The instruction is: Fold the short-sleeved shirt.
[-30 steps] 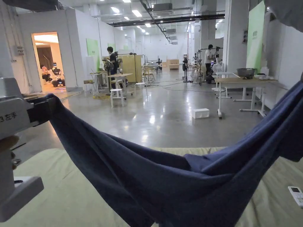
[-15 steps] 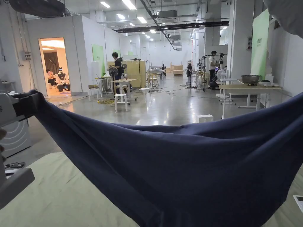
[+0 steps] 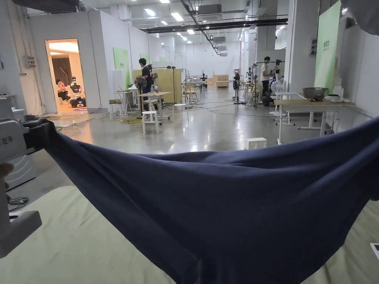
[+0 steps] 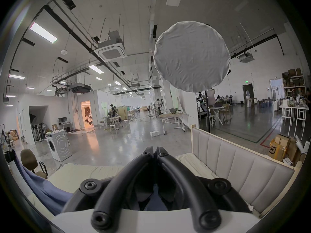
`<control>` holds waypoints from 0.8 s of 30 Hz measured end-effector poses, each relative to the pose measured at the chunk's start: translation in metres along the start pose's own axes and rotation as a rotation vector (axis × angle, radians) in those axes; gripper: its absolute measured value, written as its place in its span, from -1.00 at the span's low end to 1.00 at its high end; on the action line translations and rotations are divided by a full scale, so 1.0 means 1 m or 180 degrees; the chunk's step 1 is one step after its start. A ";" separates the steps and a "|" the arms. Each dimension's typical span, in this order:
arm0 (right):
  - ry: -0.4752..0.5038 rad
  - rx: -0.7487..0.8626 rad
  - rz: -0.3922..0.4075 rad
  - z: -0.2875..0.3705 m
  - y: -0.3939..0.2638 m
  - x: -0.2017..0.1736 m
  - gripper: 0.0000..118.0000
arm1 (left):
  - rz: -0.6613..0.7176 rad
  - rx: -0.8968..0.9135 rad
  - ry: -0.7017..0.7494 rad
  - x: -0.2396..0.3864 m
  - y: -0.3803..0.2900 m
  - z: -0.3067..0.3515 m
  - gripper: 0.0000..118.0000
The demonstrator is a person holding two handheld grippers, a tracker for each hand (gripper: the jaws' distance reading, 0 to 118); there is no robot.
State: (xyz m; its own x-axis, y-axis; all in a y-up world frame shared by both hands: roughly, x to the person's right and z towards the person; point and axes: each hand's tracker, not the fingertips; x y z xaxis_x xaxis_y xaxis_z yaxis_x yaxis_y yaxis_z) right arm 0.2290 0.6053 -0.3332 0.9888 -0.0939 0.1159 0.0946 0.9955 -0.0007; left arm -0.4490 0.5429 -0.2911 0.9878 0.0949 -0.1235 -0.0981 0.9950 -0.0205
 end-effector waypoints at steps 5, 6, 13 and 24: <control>0.0028 -0.0071 0.0025 -0.044 -0.016 -0.006 -0.96 | 0.0025 -0.0083 0.0039 -0.001 -0.009 -0.042 -0.91; 0.0023 -0.0087 0.0069 -0.055 -0.019 -0.009 -0.96 | 0.0032 -0.0090 0.0042 -0.001 -0.010 -0.052 -0.91; 0.0011 -0.0166 0.0205 -0.133 -0.034 -0.024 -0.96 | 0.0110 -0.0243 0.0109 -0.002 -0.021 -0.129 -0.91; -0.0010 -0.0199 0.0228 -0.225 -0.052 -0.039 -0.96 | -0.0061 -0.0493 0.0185 0.001 -0.046 -0.208 -0.91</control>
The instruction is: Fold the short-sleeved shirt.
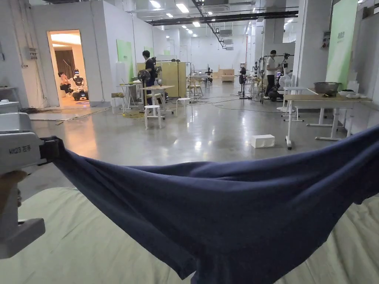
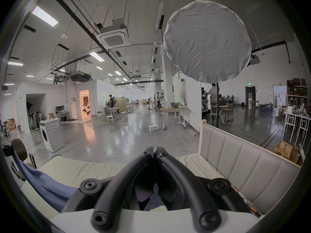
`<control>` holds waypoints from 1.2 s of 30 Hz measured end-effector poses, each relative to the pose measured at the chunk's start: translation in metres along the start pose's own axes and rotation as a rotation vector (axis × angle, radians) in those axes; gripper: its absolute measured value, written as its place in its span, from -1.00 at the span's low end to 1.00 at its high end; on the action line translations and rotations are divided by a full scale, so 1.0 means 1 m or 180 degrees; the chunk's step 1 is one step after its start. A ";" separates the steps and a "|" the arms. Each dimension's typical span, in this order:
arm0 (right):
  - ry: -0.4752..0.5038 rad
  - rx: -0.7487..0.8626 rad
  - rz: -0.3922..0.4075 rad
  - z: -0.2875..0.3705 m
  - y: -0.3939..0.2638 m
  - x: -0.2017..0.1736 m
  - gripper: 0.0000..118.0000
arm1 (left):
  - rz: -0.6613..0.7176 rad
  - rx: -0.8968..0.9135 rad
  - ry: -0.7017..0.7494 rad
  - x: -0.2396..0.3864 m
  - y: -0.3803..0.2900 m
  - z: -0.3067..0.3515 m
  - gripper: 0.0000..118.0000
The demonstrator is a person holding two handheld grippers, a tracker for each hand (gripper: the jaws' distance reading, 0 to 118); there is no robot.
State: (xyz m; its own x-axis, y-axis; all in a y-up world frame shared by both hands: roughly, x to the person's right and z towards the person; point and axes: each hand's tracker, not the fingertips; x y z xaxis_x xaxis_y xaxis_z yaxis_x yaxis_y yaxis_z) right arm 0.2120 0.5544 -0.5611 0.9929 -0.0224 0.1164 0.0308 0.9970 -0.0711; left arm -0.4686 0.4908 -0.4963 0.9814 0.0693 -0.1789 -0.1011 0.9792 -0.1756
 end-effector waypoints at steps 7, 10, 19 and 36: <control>-0.0022 -0.0100 0.0047 -0.021 -0.018 -0.007 -0.96 | 0.0287 -0.0026 0.0048 -0.004 -0.026 -0.016 -0.91; 0.0045 -0.0198 -0.0042 -0.015 -0.048 -0.003 -0.96 | 0.0263 -0.0131 -0.0002 -0.006 -0.055 -0.014 -0.91; 0.0223 -0.0580 -0.0385 0.068 -0.181 0.039 -0.96 | 0.0510 -0.0583 -0.0377 -0.037 -0.186 0.048 -0.91; -0.0432 -0.1700 -0.1205 0.295 -0.392 0.120 -0.96 | 0.1327 -0.1502 -0.0103 -0.093 -0.394 0.224 -0.91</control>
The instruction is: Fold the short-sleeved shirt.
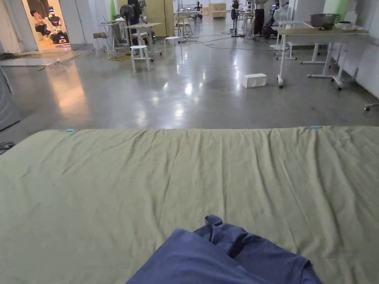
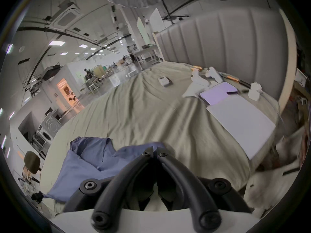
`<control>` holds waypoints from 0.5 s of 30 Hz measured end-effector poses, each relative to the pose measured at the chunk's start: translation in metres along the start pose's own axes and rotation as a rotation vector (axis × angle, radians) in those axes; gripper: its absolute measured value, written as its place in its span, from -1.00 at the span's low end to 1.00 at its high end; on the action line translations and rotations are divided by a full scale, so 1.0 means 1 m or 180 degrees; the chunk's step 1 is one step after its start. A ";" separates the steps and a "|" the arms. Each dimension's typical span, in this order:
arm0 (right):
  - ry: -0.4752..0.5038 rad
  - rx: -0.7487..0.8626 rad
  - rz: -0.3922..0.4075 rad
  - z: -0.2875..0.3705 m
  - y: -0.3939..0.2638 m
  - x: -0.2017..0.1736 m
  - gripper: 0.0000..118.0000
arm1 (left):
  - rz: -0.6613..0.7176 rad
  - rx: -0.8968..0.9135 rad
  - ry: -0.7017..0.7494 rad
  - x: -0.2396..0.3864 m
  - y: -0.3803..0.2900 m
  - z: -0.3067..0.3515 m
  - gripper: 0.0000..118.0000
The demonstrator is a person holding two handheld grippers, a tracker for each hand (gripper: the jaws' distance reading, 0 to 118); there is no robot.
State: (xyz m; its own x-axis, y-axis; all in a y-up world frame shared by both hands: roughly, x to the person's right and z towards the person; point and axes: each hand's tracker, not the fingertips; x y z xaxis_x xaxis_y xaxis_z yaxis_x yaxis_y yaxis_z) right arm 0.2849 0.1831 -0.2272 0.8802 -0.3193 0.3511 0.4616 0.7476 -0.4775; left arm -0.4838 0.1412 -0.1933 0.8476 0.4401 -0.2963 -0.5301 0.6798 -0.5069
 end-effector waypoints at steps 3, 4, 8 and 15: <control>-0.0022 -0.0111 -0.0055 -0.001 -0.015 0.007 -0.96 | 0.0005 -0.0005 -0.0040 -0.006 -0.012 0.001 -0.91; -0.0041 -0.0161 -0.0014 -0.002 -0.019 0.008 -0.96 | -0.0009 -0.0056 -0.0006 -0.007 -0.015 -0.002 -0.91; -0.0092 -0.0255 0.0114 -0.005 -0.033 0.010 -0.96 | -0.0058 -0.0152 0.0074 -0.009 -0.023 -0.008 -0.91; -0.0068 -0.0543 0.0368 -0.018 -0.060 0.020 -0.69 | -0.0047 -0.0189 0.0196 -0.024 -0.039 -0.025 -0.06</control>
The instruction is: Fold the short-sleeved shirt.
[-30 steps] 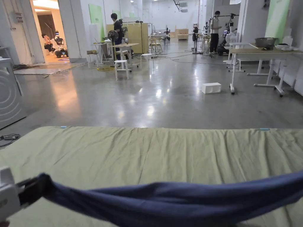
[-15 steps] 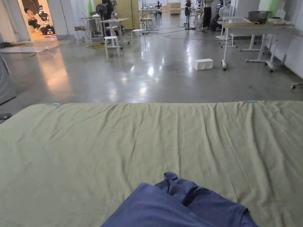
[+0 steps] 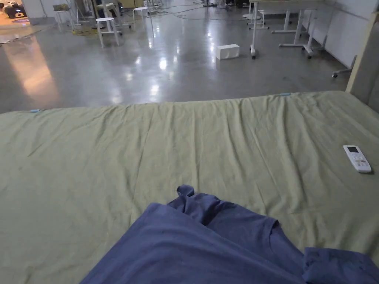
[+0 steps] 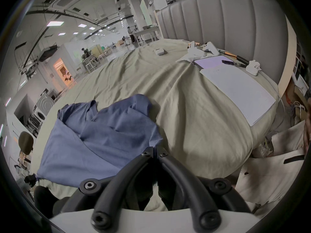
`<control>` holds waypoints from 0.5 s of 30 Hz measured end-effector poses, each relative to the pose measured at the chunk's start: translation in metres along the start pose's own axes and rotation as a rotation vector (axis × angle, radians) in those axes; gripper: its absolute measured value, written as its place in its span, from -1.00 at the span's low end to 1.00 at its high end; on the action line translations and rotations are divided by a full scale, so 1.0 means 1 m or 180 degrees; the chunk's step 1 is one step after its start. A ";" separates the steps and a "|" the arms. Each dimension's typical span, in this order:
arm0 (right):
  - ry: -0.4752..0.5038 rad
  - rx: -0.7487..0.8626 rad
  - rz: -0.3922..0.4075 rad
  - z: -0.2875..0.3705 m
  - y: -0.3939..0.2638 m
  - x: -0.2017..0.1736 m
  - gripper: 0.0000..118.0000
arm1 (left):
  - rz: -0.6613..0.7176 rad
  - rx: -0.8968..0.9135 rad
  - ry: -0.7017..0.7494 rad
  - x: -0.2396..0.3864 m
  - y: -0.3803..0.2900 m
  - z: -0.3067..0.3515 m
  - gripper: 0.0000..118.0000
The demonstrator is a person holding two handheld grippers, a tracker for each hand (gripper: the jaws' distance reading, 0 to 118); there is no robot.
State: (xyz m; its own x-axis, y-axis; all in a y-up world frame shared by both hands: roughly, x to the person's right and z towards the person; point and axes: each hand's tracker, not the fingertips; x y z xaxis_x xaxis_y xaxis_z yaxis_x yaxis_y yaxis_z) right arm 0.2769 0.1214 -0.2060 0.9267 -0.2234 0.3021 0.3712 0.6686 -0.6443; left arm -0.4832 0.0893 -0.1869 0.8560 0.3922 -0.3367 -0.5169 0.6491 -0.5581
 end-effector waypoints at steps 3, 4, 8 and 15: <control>-0.0071 0.0022 0.0029 -0.002 0.000 0.005 0.03 | -0.0032 0.0061 0.0096 -0.008 0.004 0.005 0.26; -0.0079 0.0001 0.0035 -0.003 0.001 0.008 0.31 | -0.0028 0.0096 0.0107 -0.010 0.008 0.009 0.36; 0.0157 0.0281 0.0079 0.034 0.010 0.010 0.49 | 0.0077 0.0058 0.0282 -0.012 0.021 0.035 0.55; 0.0181 0.1329 0.0695 0.134 0.013 -0.051 0.50 | -0.1137 0.0818 0.0583 0.076 0.017 0.134 0.53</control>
State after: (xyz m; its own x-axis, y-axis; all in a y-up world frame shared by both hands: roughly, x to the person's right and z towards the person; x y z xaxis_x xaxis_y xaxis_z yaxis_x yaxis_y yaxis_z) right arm 0.2271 0.2364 -0.1354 0.9865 -0.0766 0.1447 0.1231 0.9296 -0.3474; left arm -0.4274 0.2176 -0.1204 0.9543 0.0087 -0.2988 -0.1537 0.8717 -0.4654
